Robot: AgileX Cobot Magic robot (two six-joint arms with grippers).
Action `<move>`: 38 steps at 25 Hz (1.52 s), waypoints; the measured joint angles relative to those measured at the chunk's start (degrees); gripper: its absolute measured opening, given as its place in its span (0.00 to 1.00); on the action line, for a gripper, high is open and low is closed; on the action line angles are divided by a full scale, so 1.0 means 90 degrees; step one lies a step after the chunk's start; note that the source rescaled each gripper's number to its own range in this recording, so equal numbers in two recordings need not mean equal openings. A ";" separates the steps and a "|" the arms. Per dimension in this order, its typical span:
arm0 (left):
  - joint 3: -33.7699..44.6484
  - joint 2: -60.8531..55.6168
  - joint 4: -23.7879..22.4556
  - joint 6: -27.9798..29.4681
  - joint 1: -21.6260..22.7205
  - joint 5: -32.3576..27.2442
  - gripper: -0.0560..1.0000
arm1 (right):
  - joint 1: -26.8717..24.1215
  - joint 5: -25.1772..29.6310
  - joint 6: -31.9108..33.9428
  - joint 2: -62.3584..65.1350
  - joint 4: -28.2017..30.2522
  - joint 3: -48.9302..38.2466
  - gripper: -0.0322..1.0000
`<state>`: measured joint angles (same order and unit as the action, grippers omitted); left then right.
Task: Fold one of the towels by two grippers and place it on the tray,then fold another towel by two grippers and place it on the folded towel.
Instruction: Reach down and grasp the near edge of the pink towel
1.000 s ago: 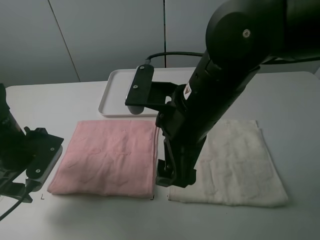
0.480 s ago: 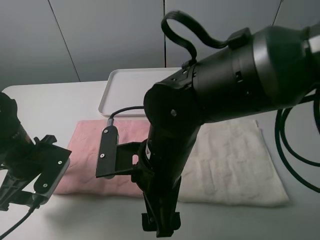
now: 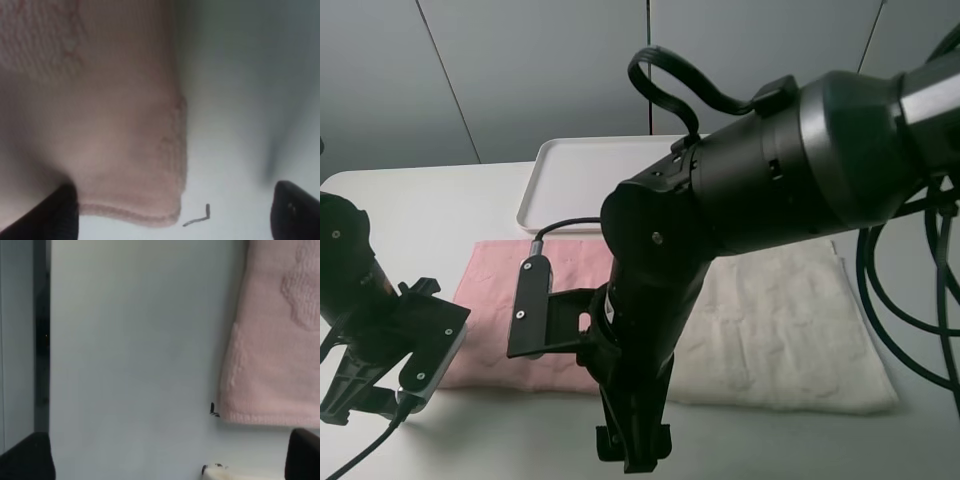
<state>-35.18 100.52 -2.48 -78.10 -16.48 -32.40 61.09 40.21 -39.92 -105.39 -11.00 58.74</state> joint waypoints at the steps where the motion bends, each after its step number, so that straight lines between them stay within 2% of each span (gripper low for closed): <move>1: 0.0000 0.0013 0.0000 0.0000 0.0000 0.0004 0.99 | 0.0000 -0.0049 0.0000 -0.0013 0.0000 0.0000 1.00; 15: -0.0011 0.0107 0.0000 0.0000 0.0000 0.0022 0.99 | 0.0000 -0.0721 -0.0051 -0.0052 0.0035 0.0045 1.00; 22: -0.0011 0.0115 0.0000 0.0022 0.0000 0.0022 0.99 | 0.0000 -0.0156 0.0149 -0.0823 0.0160 0.0892 1.00; 28: -0.0011 0.0115 0.0000 0.0022 0.0000 0.0022 0.99 | 0.0000 0.0225 0.0285 -0.1195 0.0499 0.1016 1.00; 38: -0.0011 0.0115 0.0000 0.0064 0.0000 0.0022 0.99 | 0.0000 0.0278 0.0417 -0.1446 0.0647 0.1021 1.00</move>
<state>-35.28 101.55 -2.48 -77.53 -16.48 -32.21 61.09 42.71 -36.17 -118.41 -5.18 67.92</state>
